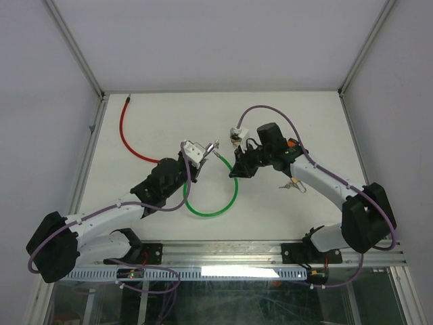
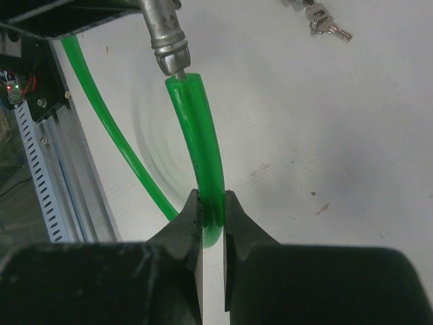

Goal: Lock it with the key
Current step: Lock the lock.

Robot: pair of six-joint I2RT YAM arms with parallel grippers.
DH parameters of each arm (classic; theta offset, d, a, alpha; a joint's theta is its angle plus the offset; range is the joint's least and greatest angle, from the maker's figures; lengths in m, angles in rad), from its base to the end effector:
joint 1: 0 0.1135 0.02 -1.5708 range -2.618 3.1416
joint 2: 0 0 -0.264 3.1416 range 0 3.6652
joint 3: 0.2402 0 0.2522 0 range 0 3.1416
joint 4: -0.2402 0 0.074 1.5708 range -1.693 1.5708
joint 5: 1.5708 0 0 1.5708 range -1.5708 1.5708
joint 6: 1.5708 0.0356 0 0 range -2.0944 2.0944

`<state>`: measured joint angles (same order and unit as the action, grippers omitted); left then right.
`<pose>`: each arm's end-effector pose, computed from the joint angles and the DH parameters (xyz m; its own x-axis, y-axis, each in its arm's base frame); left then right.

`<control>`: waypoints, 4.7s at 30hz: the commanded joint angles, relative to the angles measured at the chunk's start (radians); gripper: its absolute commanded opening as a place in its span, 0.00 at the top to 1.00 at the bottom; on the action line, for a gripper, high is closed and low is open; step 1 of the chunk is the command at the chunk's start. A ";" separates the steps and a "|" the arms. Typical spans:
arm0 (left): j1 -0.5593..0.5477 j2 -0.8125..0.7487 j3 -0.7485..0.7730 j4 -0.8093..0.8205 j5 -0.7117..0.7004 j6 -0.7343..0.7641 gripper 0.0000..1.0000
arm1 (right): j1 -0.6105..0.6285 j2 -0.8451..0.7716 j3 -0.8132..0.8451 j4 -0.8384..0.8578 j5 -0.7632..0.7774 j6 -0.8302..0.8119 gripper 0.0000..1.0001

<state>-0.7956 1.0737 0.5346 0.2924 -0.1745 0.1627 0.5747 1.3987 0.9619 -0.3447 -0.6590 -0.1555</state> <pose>0.1730 -0.1677 0.2447 -0.0738 0.3033 -0.9500 0.6056 0.7705 0.1989 0.2355 0.1785 0.2524 -0.4610 -0.4444 -0.7681 -0.8766 0.3629 0.3161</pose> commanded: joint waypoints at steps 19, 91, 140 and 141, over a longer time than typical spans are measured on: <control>-0.052 0.045 0.089 0.094 -0.103 0.065 1.00 | 0.028 -0.035 0.038 0.038 -0.129 0.047 1.00; -0.263 0.200 0.023 0.198 -0.253 0.526 1.00 | -0.089 -0.062 -0.095 0.573 -0.538 0.891 1.00; -0.309 0.300 0.041 0.290 -0.438 0.646 1.00 | -0.037 -0.192 -0.020 0.408 -0.275 0.852 1.00; -0.313 0.310 0.046 0.295 -0.445 0.659 1.00 | -0.029 -0.194 -0.016 0.420 -0.266 0.875 1.00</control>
<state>-1.0443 1.3434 0.5434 0.5732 -0.6849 0.7532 0.5236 1.2766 0.8379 -0.1825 -0.9409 0.5831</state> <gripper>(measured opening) 0.157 0.100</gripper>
